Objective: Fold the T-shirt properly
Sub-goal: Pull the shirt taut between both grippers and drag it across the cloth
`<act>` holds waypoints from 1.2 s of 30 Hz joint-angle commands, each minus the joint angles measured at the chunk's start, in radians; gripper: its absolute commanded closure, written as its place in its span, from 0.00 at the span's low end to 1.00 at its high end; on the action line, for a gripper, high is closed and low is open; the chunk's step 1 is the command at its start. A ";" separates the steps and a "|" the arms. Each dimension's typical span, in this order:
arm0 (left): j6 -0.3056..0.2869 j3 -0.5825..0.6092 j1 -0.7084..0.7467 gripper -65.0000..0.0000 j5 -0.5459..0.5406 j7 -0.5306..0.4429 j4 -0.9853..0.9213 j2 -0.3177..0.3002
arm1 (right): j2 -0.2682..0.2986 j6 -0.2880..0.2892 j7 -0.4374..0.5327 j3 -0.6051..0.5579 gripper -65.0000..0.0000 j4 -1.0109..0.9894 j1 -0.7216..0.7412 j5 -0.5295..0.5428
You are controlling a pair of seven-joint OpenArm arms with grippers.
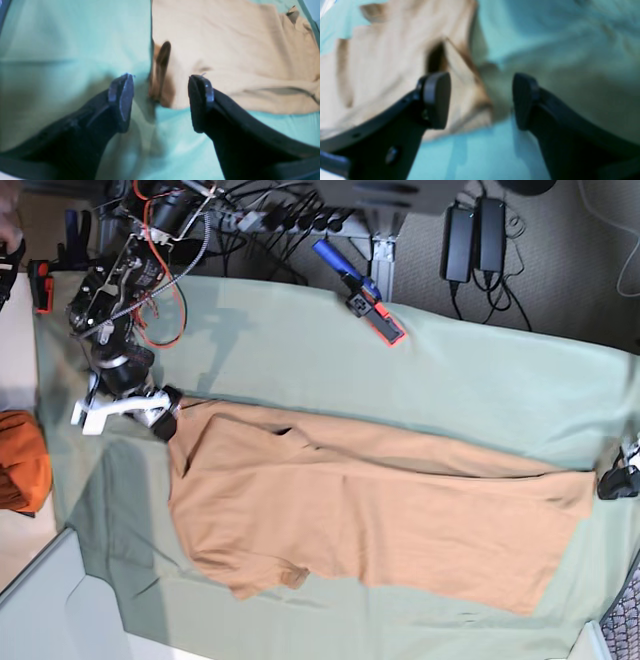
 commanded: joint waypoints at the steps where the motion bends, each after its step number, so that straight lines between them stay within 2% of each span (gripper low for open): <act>1: -0.009 -0.006 -0.011 0.41 -0.019 -0.026 0.013 -0.019 | 0.008 0.075 0.019 0.006 0.40 0.012 0.002 0.030; 9: -0.009 -0.006 0.003 0.41 -0.044 -0.048 -0.035 0.039 | -0.003 0.076 0.030 -0.005 0.40 0.006 -0.027 0.067; 15: -0.009 -0.006 -0.050 0.41 -0.026 -0.085 -0.156 0.072 | -0.005 0.076 0.026 -0.013 0.40 0.006 -0.024 0.065; 27: -0.009 -0.005 -0.092 0.41 -0.088 -0.019 -0.181 0.119 | -0.064 0.076 0.027 -0.100 0.40 0.006 -0.024 0.066; 32: -0.009 -0.005 -0.092 0.42 -0.108 -0.015 -0.181 0.124 | -0.066 0.076 0.039 -0.131 0.41 0.006 -0.024 0.041; 34: -0.009 -0.005 -0.092 0.53 -0.114 -0.013 -0.181 0.124 | -0.066 0.076 0.051 -0.132 0.52 0.006 -0.024 0.037; 36: -0.009 -0.005 -0.092 0.77 -0.114 -0.009 -0.181 0.124 | -0.066 0.076 0.058 -0.132 0.74 0.006 -0.024 0.026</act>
